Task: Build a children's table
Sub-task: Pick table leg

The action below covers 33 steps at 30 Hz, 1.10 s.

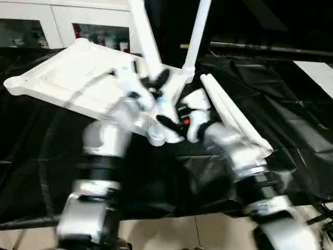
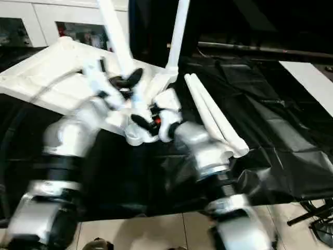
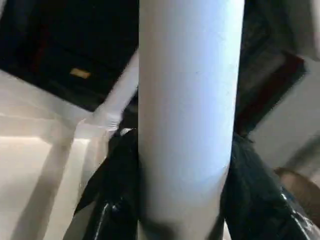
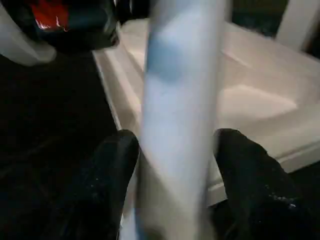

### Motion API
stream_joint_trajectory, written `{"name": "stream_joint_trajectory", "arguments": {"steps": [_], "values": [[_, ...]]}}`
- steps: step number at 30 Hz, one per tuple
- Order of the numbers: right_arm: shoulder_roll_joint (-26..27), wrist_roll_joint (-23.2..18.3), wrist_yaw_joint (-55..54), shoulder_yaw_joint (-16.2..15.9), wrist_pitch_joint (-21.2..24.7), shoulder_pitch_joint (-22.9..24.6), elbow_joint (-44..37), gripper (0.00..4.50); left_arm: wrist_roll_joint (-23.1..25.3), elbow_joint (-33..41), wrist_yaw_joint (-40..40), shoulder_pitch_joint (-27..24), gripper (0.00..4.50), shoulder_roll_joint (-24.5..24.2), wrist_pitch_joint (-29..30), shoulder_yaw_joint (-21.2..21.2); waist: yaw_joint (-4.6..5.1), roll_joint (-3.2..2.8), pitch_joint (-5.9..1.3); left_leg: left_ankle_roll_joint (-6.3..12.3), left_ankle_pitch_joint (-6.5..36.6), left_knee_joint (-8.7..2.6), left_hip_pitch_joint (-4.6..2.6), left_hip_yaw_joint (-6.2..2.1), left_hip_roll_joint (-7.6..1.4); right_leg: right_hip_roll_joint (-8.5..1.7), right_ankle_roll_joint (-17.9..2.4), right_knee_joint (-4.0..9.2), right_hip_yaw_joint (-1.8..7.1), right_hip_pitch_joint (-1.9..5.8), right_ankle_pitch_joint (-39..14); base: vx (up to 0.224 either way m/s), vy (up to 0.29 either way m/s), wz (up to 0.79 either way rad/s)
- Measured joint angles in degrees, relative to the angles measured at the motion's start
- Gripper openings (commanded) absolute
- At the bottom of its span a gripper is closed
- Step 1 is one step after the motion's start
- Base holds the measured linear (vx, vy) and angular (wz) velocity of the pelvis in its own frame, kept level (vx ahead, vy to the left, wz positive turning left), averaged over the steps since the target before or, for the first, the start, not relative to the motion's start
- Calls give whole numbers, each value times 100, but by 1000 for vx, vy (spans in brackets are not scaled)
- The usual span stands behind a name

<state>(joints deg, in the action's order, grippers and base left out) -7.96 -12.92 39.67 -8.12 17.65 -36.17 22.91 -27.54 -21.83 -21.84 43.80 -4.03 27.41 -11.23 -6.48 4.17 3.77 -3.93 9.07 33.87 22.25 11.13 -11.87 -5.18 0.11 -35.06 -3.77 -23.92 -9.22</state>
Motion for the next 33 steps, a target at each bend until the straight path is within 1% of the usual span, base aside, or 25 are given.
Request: {"name": "stream_joint_trajectory", "arguments": {"steps": [3, 5, 7, 10, 13, 15, 17, 20, 24, 31, 32, 33], "values": [[-290, -260, 643, 3, 299, 44, -266, 309, -132, 28, -690, 0, 184, -302, 175, 89, -1, 3, -2, 0, 0, 2, -3, 1, 0, 0, 0, -2, 2, 3, 0, 0, 0, 0], [-535, -456, 1155, -28, 525, 117, -442, 309, -376, 177, -1397, -16, 184, -547, 442, 228, -16, 4, -1, 1, -1, 3, -1, 2, 0, 0, -1, -2, 2, 1, 0, 0, 0, 0], [-692, -550, 1455, -46, 618, 137, -531, 309, -616, 423, -1933, -46, 184, -679, 620, 324, -31, 4, -1, 2, -1, 4, -2, 3, 0, -1, -3, -4, 2, 2, -1, 0, 0, 0], [-842, -677, 1829, -163, 732, 225, -755, 309, -962, 827, -2660, -107, 184, -872, 904, 491, -30, 4, -1, 2, -1, 5, -5, 5, 0, -2, -4, -10, 3, 3, -1, 0, 0, 0], [-880, -791, 2101, -256, 807, 261, -966, 309, -1214, 1147, -3045, -189, 184, -945, 1153, 527, -14, 4, -1, 1, -1, 5, -14, 6, -1, -2, -7, -20, 4, 3, 1, 0, 0, 0], [-879, -817, 2190, -280, 853, 277, -1074, 280, -1321, 1227, -3100, -222, 184, -915, 1224, 518, -15, 4, -1, 0, -1, 5, -19, 5, -1, -2, -11, -23, 4, 6, 4, 0, 0, 0], [-870, -890, 2229, -323, 925, 278, -1123, 273, -1385, 1230, -3156, -232, 184, -865, 1243, 513, -15, 4, -1, 0, -1, 5, -20, 2, -1, -2, -16, -23, 3, 8, 8, 0, 0, 0], [-857, -921, 2235, -354, 969, 280, -1149, 239, -1402, 1231, -3162, -233, 184, -864, 1258, 513, -16, 4, -1, -1, -2, 5, -21, 2, 0, -2, -13, -23, 3, 8, 9, 0, 0, 0], [-858, -944, 2219, -336, 986, 280, -1144, 215, -1402, 1260, -3186, -255, 184, -867, 1240, 513, -30, 4, -1, -1, -2, 5, -20, 0, 0, -2, -13, -22, 2, 11, 10, 0, 0, 0], [-840, -976, 2116, -300, 1024, 280, -1122, 204, -1378, 1252, -3100, -255, 184, -826, 1189, 509, -25, 4, -1, -1, -2, 5, -19, 1, 0, -1, -16, -19, 2, 11, 11, 0, 0, 0], [-800, -972, 2024, -293, 997, 279, -1094, 203, -1346, 1234, -3034, -254, 240, -785, 1129, 506, -24, 4, -1, -1, -2, 5, -19, 1, 0, -1, -16, -19, 2, 11, 11, 0, 0, 0], [-730, -945, 1888, -275, 943, 277, -1021, 203, -1268, 1183, -2957, -250, 240, -739, 1022, 509, -22, 4, -2, -1, -2, 6, -19, 1, 0, -1, -16, -18, 2, 11, 11, 0, 0, 0]]}}
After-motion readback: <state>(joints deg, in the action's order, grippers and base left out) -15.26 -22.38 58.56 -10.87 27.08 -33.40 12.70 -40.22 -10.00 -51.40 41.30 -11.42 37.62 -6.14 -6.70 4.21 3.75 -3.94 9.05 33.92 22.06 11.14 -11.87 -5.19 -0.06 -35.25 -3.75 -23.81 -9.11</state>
